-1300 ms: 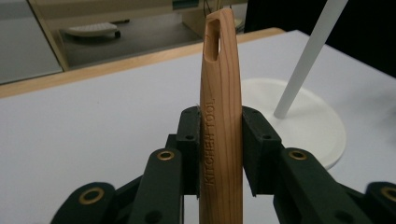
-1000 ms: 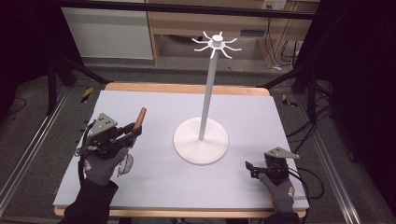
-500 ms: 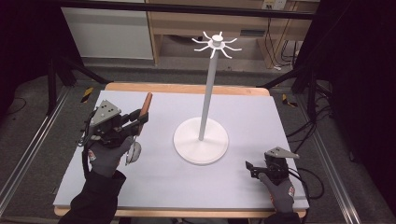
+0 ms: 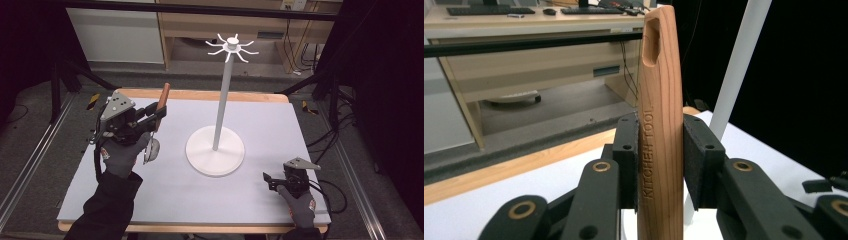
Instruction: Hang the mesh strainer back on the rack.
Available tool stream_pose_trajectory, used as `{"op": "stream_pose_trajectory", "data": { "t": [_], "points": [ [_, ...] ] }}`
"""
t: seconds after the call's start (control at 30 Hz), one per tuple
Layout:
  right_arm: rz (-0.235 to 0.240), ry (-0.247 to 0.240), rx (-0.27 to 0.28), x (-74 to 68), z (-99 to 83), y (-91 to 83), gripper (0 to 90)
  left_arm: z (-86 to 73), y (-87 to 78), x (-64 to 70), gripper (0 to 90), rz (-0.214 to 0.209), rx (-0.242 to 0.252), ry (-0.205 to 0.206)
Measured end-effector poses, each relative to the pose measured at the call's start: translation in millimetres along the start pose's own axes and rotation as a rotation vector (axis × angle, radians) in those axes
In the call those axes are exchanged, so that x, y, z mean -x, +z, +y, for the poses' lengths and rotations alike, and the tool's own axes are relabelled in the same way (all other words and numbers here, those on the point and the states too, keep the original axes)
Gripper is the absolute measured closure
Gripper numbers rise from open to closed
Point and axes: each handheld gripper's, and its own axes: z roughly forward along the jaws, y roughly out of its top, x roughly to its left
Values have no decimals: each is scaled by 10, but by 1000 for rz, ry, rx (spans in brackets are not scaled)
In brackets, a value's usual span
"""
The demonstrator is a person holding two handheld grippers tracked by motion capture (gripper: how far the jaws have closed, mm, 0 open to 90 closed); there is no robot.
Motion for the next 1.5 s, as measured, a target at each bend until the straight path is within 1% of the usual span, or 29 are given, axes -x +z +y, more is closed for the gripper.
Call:
{"op": "stream_pose_trajectory", "data": {
  "t": [0.1, 0.2, 0.37, 0.7, 0.77, 0.8, 0.83, 0.9, 0.93, 0.97, 1.0, 1.03, 1.17, 1.3, 1.37, 1.4, 1.47, 1.5],
  "points": [
    [5, 3, -4, -5, -1, 5, 124, 73, 52, 51, 701, -1, 15, 11],
    [4, 3, -3, -4, -1, 4, 124, 118, 67, 71, 701, -3, 23, 14],
    [1, 6, -2, -2, -1, 5, 124, 233, 86, 124, 701, -13, 52, 16],
    [2, 1, 3, 10, 4, 10, 123, 387, 91, 215, 701, -17, 78, 35],
    [2, 0, 3, 11, 4, 9, 123, 419, 78, 243, 701, -20, 85, 42],
    [2, 2, 4, 10, 5, 8, 123, 439, 76, 253, 702, -18, 93, 58],
    [2, 2, 5, 11, 5, 7, 123, 451, 68, 273, 701, -22, 86, 56],
    [3, 10, 4, 7, 6, 0, 123, 499, 48, 320, 702, -29, 91, 67],
    [3, 10, 4, 7, 6, 0, 123, 499, 48, 320, 701, -29, 91, 67],
    [4, 7, 4, 10, 7, 2, 123, 530, 35, 340, 701, -26, 92, 78],
    [4, 7, 4, 10, 7, 2, 123, 530, 35, 340, 702, -26, 92, 78],
    [2, 2, 5, 13, 5, 7, 123, 563, 41, 350, 702, -24, 103, 95],
    [1, 2, 5, 13, 5, 5, 123, 594, 50, 394, 702, -28, 94, 87],
    [4, 11, 4, 12, 7, -2, 123, 641, 95, 443, 702, -33, 89, 98],
    [5, 10, 4, 12, 7, 0, 123, 649, 110, 448, 702, -31, 87, 99],
    [5, 6, 5, 13, 7, 2, 123, 658, 123, 451, 702, -26, 78, 99],
    [2, 2, 6, 17, 6, 6, 123, 677, 150, 460, 702, -28, 72, 103],
    [6, 7, 5, 13, 8, 4, 123, 685, 163, 468, 702, -32, 73, 101]
  ]
}}
